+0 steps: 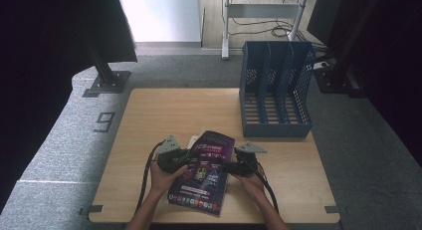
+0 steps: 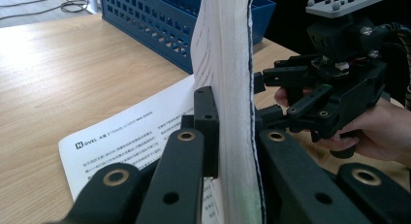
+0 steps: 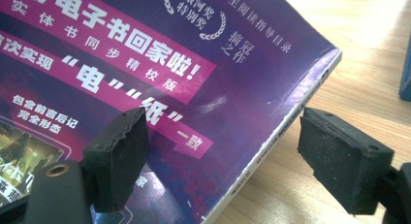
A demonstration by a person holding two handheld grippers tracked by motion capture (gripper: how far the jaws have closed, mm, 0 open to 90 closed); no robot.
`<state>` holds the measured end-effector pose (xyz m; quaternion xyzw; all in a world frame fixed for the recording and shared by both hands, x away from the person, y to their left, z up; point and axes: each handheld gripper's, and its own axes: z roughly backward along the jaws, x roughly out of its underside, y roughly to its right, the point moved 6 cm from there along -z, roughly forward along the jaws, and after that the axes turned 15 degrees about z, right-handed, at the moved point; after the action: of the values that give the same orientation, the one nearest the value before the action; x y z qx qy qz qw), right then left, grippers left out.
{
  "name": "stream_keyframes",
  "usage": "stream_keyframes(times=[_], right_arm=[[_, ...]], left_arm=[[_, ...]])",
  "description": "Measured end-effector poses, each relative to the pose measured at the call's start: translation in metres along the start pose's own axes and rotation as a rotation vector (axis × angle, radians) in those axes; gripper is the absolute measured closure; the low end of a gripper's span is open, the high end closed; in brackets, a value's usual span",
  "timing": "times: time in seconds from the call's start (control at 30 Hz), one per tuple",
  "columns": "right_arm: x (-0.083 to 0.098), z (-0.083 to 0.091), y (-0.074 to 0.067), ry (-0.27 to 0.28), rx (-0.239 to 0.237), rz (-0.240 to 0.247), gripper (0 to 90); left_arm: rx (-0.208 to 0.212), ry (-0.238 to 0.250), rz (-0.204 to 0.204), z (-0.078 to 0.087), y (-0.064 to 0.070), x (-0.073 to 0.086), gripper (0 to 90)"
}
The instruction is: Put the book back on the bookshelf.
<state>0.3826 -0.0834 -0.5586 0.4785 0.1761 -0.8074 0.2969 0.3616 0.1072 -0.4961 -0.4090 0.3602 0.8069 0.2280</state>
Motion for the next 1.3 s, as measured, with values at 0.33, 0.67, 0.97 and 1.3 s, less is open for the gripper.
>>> stream_keyframes(times=[0.33, 0.67, 0.97, 1.3], right_arm=[[0.003, -0.004, -0.003, -0.015, -0.022, -0.007, 16.2], [0.002, -0.002, -0.003, -0.013, -0.024, -0.017, 17.2], [-0.002, 0.002, -0.005, 0.013, -0.025, 0.002, 18.4], [-0.005, 0.001, -0.004, 0.010, -0.034, 0.025, 20.6]], left_arm=[[0.001, -0.003, 0.009, -0.002, -0.001, 0.002, 84.3], [-0.002, -0.006, 0.042, -0.004, -0.009, 0.004, 84.3], [-0.014, -0.020, 0.056, -0.007, -0.018, 0.008, 84.3], [-0.025, -0.029, 0.075, -0.015, -0.025, 0.014, 84.3]])
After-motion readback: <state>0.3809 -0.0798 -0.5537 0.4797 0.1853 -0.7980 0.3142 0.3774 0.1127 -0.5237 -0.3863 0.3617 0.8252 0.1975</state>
